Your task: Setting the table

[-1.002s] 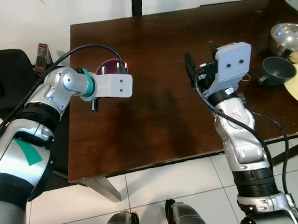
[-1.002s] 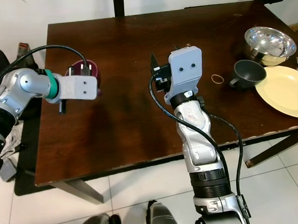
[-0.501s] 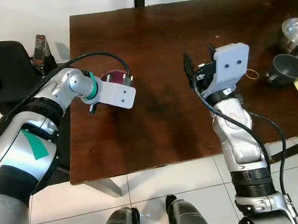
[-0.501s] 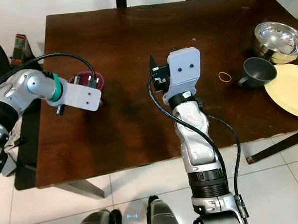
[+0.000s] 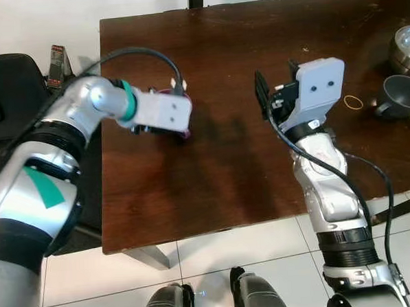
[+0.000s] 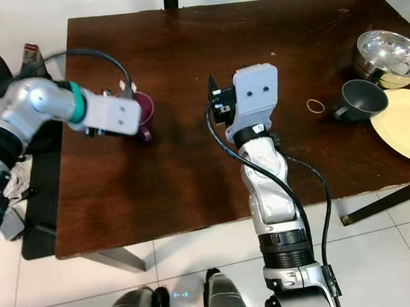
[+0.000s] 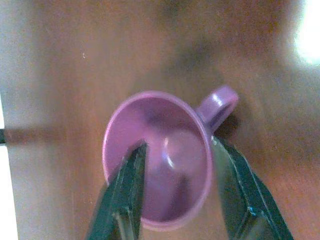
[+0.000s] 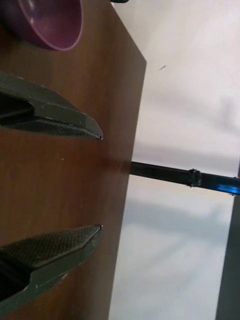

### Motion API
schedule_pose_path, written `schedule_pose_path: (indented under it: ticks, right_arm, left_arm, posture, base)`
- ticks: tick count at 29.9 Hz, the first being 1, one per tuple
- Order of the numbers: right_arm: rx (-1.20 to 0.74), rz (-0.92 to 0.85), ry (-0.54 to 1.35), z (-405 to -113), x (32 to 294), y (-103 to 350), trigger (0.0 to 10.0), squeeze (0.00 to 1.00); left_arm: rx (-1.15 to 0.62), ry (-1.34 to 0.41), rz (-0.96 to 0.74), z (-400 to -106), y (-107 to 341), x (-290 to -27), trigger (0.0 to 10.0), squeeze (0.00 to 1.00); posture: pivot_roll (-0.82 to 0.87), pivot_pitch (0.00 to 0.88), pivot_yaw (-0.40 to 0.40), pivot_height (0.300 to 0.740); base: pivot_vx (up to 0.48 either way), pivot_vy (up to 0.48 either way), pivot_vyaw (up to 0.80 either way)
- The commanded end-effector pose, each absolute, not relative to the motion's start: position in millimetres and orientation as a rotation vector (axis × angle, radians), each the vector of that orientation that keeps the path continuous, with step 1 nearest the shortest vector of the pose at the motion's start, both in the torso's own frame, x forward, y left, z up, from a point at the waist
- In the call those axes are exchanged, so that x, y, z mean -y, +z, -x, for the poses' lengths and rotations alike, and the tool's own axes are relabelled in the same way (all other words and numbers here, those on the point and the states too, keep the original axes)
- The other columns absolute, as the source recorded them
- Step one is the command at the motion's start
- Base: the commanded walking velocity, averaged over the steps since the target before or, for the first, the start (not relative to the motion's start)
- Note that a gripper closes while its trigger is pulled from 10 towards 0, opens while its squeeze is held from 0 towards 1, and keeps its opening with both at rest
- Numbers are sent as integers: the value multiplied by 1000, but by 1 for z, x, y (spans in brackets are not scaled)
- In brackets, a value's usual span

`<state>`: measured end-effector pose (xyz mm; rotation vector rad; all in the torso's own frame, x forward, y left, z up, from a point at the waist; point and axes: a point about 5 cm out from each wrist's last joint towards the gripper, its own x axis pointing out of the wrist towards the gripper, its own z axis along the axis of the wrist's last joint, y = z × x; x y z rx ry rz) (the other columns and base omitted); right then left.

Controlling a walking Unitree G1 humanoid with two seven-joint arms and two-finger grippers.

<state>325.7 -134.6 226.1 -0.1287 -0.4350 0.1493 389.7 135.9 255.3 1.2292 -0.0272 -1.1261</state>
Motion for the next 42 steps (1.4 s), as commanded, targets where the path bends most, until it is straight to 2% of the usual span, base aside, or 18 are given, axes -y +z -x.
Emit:
schedule_pose_path:
  ticks: [1,2,5,6,7,8,9,12,15,16,18,22,24,30,33,34,39,42]
  right_arm:
    - [434,124,143,-326,135,225,10000,0]
    - [439,118,141,-325,135,226,10000,0]
    - [442,113,139,-324,135,227,10000,0]
    - [443,107,134,-323,135,226,10000,0]
    - [439,101,127,-323,135,225,10000,0]
    - [439,101,127,-323,135,225,10000,0]
    - [433,96,122,-322,136,223,10000,0]
    - [430,93,119,-322,136,222,10000,0]
    - [417,79,90,-319,142,219,10000,0]
    - [417,79,90,-319,142,219,10000,0]
    - [409,79,82,-318,146,217,10000,0]
    - [396,101,72,-316,154,215,10000,0]
    - [396,101,72,-316,154,215,10000,0]
    - [388,116,56,-317,162,215,10000,0]
    - [388,116,56,-317,162,215,10000,0]
    - [357,53,25,-316,166,209,10000,0]
    - [303,-62,-42,-319,178,201,10000,0]
    - [300,-65,-54,-320,183,200,10000,0]
  left_arm:
    - [32,-1173,-1168,-386,258,-140,10000,0]
    - [53,-1214,-1069,-381,262,-146,10000,0]
    - [67,-1249,-990,-376,265,-151,10000,0]
    - [92,-1250,-888,-369,267,-158,10000,0]
    - [118,-1222,-789,-363,266,-163,10000,0]
    - [118,-1222,-789,-363,266,-163,10000,0]
    - [146,-1167,-683,-359,266,-167,10000,0]
    - [160,-1128,-617,-356,265,-170,10000,0]
    - [238,-785,-282,-361,256,-180,10000,0]
    - [238,-785,-282,-361,256,-180,10000,0]
    - [239,-639,-183,-361,244,-182,10000,0]
    - [225,-466,-133,-355,217,-180,10000,0]
    - [225,-466,-133,-355,217,-180,10000,0]
    - [171,-290,-59,-352,203,-183,10000,0]
    - [171,-290,-59,-352,203,-183,10000,0]
    - [170,-238,-64,-353,204,-183,10000,0]
    - [174,-211,-82,-353,205,-182,10000,0]
    - [180,-202,-93,-352,206,-182,10000,0]
  posture:
    - [31,77,76,740]
    - [33,75,77,740]
    - [33,75,76,740]
    - [37,73,76,740]
    - [42,66,72,740]
    - [42,66,72,740]
    - [41,64,69,740]
    - [40,64,71,740]
    - [24,56,53,740]
    - [24,56,53,740]
    - [19,47,47,740]
    - [11,29,35,740]
    - [11,29,35,740]
    - [-12,9,30,740]
    - [-12,9,30,740]
    - [-14,0,29,740]
    - [-10,0,40,740]
    - [-5,0,41,740]
  base:
    - [0,0,0]
    - [0,0,0]
    - [0,0,0]
    - [0,0,0]
    - [0,0,0]
    - [0,0,0]
    - [0,0,0]
    - [0,0,0]
    - [0,0,0]
    - [0,0,0]
    - [0,0,0]
    - [0,0,0]
    - [0,0,0]
    - [0,0,0]
    - [0,0,0]
    - [-247,0,0]
    - [-314,0,0]
    - [-379,0,0]
